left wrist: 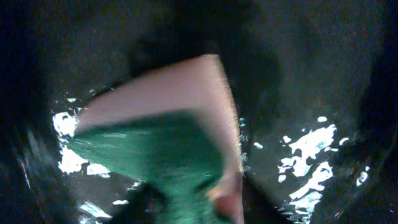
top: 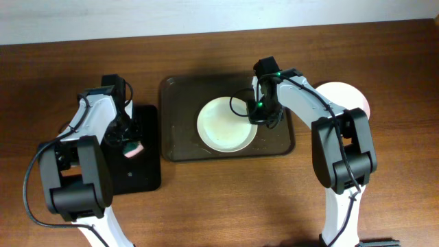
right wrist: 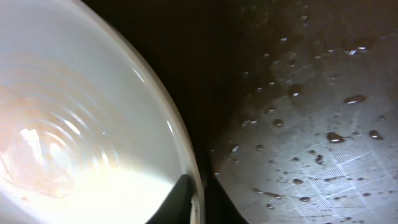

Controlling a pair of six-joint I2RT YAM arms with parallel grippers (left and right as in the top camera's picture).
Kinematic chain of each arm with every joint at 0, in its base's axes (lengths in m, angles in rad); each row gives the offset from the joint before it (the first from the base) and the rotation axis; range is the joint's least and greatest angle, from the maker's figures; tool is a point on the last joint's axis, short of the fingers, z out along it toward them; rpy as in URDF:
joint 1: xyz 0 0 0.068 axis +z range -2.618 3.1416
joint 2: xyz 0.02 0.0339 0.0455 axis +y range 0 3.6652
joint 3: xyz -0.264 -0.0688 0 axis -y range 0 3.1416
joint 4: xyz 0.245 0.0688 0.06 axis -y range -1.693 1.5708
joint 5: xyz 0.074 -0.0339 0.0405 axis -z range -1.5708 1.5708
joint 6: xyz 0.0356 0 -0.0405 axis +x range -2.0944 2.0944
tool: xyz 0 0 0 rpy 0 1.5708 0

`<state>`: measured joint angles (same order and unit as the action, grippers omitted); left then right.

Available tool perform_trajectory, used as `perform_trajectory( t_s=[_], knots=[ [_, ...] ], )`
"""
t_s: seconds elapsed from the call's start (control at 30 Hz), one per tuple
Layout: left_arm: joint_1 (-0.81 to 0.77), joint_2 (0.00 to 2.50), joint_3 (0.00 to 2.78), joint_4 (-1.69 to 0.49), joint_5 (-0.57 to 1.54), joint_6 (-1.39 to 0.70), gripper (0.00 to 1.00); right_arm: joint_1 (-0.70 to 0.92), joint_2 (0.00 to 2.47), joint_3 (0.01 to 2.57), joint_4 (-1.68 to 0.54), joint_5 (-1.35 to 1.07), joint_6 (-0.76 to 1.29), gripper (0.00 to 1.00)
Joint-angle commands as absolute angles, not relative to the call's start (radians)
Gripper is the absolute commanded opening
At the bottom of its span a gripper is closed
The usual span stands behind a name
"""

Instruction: Clean dirty plates on tray and stack at the side

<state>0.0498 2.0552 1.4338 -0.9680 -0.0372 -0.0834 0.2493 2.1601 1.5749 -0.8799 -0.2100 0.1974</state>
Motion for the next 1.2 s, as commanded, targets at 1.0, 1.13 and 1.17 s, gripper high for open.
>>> perform_trajectory(
  t_s=[1.0, 1.13, 1.17],
  knots=[
    [0.368, 1.363, 1.587, -1.266, -0.100, -0.085, 1.00, 0.955, 1.983, 1.674, -0.236, 0.417, -0.395, 0.04],
    [0.382, 1.357, 1.587, -1.267, -0.101, -0.085, 1.00, 1.003, 1.983, 1.674, -0.167, 0.583, -0.603, 0.04],
    [0.382, 1.357, 1.587, -1.266, -0.101, -0.085, 1.00, 1.016, 1.983, 1.674, -0.145, 0.617, -0.630, 0.04]
  ],
)
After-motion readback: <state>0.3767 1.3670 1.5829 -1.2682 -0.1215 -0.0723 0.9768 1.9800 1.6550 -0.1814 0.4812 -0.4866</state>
